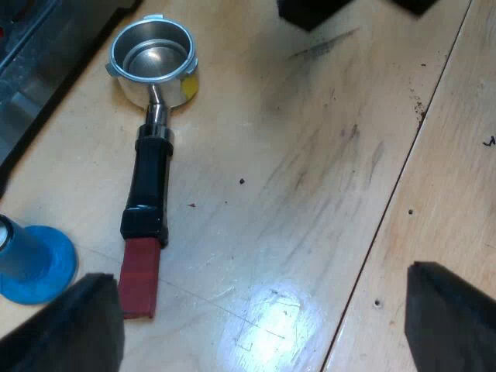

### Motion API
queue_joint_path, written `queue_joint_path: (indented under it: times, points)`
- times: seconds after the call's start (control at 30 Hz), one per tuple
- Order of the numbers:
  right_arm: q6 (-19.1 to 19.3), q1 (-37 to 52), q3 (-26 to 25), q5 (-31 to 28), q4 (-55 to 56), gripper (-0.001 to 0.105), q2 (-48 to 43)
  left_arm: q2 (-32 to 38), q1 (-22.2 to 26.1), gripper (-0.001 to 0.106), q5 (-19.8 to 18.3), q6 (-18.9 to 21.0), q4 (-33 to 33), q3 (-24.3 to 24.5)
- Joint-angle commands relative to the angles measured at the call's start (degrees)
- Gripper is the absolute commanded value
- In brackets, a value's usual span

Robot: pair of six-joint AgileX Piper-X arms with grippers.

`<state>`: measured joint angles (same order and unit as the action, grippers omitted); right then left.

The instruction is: Put the handle in the coffee machine

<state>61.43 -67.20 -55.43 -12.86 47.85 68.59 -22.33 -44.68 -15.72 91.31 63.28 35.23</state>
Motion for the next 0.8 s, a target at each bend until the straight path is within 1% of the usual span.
queue_joint_path:
  times: [0.03, 0.07, 0.1, 0.17, 0.27, 0.33, 0.4, 0.43, 0.5, 0.53, 0.57, 0.6, 0.7, 0.8]
  points:
    - [2.05, -0.13, -1.31, -1.62, 2.42, 0.042, -1.11, -0.19, -0.25, 0.076, 0.93, 0.15, -0.58, 0.41]
    - [3.27, -0.13, -1.76, -1.92, 2.92, 0.055, -1.38, -0.19, -0.25, 0.076, 0.93, 0.15, -0.58, 0.41]
    - [4.44, -0.13, -2.25, -1.93, 3.51, 0.066, -1.43, -0.19, -0.25, 0.076, 0.93, 0.15, -0.58, 0.41]
    - [4.85, 0.54, -2.59, -1.69, 3.94, 0.074, -1.41, -0.19, -0.25, 0.076, 0.93, 0.15, -0.58, 0.41]
    - [4.85, 2.89, -2.58, 0.73, 3.91, 0.074, -1.29, -0.19, -0.25, 0.076, 0.97, 0.15, -0.58, 0.41]
    - [5.86, 4.76, -2.58, 1.95, 3.77, 0.074, -1.22, -0.19, -0.25, 0.076, 0.97, 0.15, -0.58, 0.41]
    - [8.59, 7.88, -2.58, 3.96, 3.62, 0.074, -1.22, -0.19, -0.25, 0.076, 0.97, 0.15, -1.54, 0.10]
    - [8.84, 8.44, -2.58, 4.22, 3.58, 0.074, -1.22, -0.19, -0.25, 0.076, 0.97, 0.15, -1.64, 0.01]
    - [10.65, 10.72, -2.58, 7.23, 3.03, 0.074, -1.03, -0.19, -0.25, 0.076, 0.97, 0.15, -2.17, -0.06]
    - [10.84, 10.72, -2.58, 7.54, 2.96, 0.074, -1.03, -0.19, -0.25, 0.076, 0.97, 0.15, -2.41, -0.06]
    - [12.85, 13.44, -2.58, 10.79, 1.61, 0.075, -0.29, -0.19, -0.25, 0.076, 0.97, 0.15, -2.95, -0.06]
    - [14.34, 14.56, -2.58, 12.01, 0.73, 0.077, 0.22, -0.19, -0.25, 0.076, 0.97, 0.15, -3.32, -0.06]
    - [16.60, 16.61, -2.58, 12.86, -1.06, 0.083, 1.85, -0.19, -0.25, 0.076, 0.97, 0.15, -4.05, -0.06]
    - [18.15, 18.14, -2.58, 13.26, -2.36, 0.082, 3.96, -0.19, -0.25, 0.076, 0.97, 0.15, -4.04, -0.06]
